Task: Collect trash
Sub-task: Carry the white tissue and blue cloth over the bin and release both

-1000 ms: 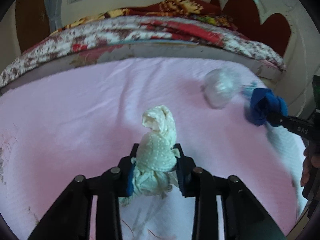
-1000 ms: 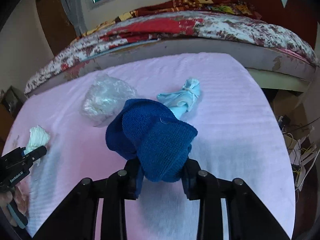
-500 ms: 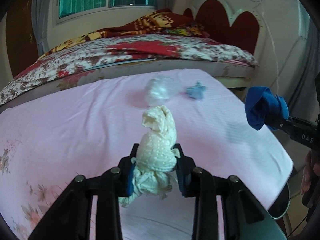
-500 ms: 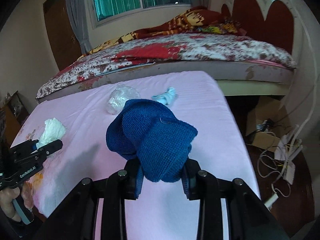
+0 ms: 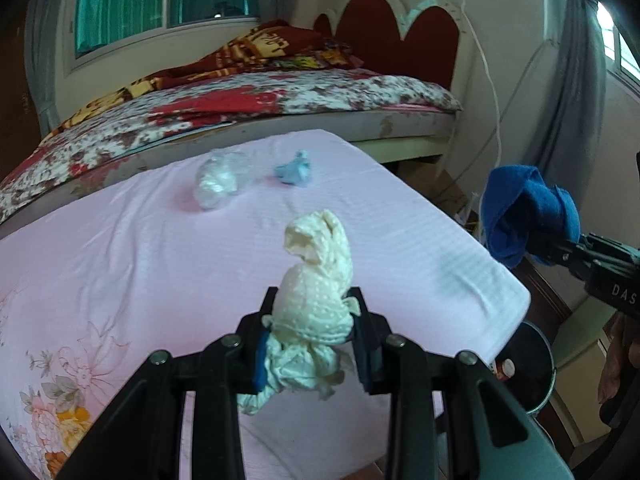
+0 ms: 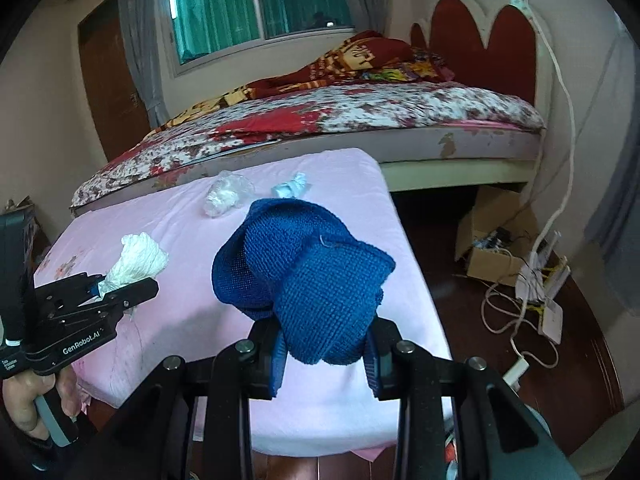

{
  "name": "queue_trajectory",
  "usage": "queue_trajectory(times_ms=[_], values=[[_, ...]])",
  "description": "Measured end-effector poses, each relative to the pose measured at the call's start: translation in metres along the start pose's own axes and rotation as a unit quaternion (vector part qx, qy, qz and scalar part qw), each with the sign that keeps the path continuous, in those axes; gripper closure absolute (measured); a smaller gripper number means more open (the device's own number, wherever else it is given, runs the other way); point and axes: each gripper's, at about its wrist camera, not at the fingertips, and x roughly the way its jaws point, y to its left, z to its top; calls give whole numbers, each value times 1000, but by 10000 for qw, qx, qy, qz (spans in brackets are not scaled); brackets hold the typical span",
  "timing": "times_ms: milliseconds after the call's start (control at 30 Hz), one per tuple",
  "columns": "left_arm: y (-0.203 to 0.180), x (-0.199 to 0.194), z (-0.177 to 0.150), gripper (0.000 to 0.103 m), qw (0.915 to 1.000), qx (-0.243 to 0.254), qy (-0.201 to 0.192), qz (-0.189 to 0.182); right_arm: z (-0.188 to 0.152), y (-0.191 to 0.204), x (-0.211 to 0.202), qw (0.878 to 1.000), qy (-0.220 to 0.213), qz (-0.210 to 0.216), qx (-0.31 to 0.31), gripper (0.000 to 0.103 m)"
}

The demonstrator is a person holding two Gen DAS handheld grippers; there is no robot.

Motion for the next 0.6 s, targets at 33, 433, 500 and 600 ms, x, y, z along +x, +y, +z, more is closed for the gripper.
queue_trajectory(times_ms=[33,433,500,600], values=[[-5,0,-1,69,10000,35,9,-21,-3,-5,-4,10000,-1,-31,43,69],[-94,-1,-4,69,9965,632,31,-553,-42,-76,-64,9970,-83,-599,479,69],[-107,1,-4,69,9954,729,53,-627,-49,-89,-73,9959,-87,-701,571,69],[-129,4,-6,69,9932,868,99,-764,-55,-109,-84,9939,-102,-823,727,69]])
